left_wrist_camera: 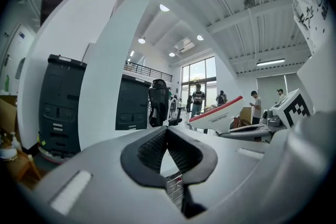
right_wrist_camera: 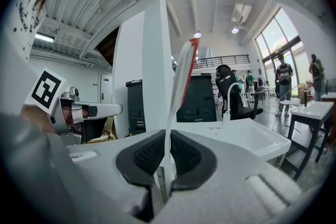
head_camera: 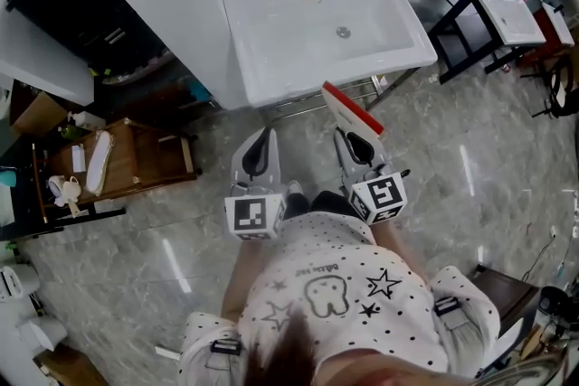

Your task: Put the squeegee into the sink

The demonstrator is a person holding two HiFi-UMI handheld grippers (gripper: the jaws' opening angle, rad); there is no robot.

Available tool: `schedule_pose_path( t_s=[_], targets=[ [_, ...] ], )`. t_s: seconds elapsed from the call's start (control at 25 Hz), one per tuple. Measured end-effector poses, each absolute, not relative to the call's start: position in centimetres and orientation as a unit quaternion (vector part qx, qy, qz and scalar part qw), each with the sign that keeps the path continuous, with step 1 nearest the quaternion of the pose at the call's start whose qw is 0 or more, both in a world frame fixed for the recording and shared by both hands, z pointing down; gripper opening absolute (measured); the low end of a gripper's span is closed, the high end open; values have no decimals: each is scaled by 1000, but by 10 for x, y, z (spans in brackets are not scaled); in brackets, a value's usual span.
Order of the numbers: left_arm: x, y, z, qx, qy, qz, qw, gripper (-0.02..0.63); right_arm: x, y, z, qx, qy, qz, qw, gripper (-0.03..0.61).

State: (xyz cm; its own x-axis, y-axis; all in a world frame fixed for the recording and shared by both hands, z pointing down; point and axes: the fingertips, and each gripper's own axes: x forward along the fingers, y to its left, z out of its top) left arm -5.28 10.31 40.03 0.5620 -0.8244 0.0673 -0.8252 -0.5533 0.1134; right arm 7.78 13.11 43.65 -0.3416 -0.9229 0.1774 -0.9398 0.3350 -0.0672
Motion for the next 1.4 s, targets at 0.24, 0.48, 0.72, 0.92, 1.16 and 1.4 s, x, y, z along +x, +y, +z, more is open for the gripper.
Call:
schedule_pose_path(
  t_s=[0.24,0.48,0.72,0.92,1.16,1.4],
  targets=[
    [-60,92,401,882,-466,-1,69,-9,71,120,433,573,-815,72,54,17],
    [-60,81,405,883,-464,2,73,-8,69,108,435,571,-815,76,56,17],
    [-51,65,410,879,-469,6,82,-8,74,91,440,561,-821,87,55,17],
    [-43,41,404,872,-481,1,86,-8,80,64,439,545,-831,88,62,17],
    [-35,6,399,862,-501,-7,80,-8,86,31,440,520,-847,88,64,17],
    [-15,-21,402,857,-509,-5,79,-8,99,2,443,502,-858,92,59,17]
  ],
)
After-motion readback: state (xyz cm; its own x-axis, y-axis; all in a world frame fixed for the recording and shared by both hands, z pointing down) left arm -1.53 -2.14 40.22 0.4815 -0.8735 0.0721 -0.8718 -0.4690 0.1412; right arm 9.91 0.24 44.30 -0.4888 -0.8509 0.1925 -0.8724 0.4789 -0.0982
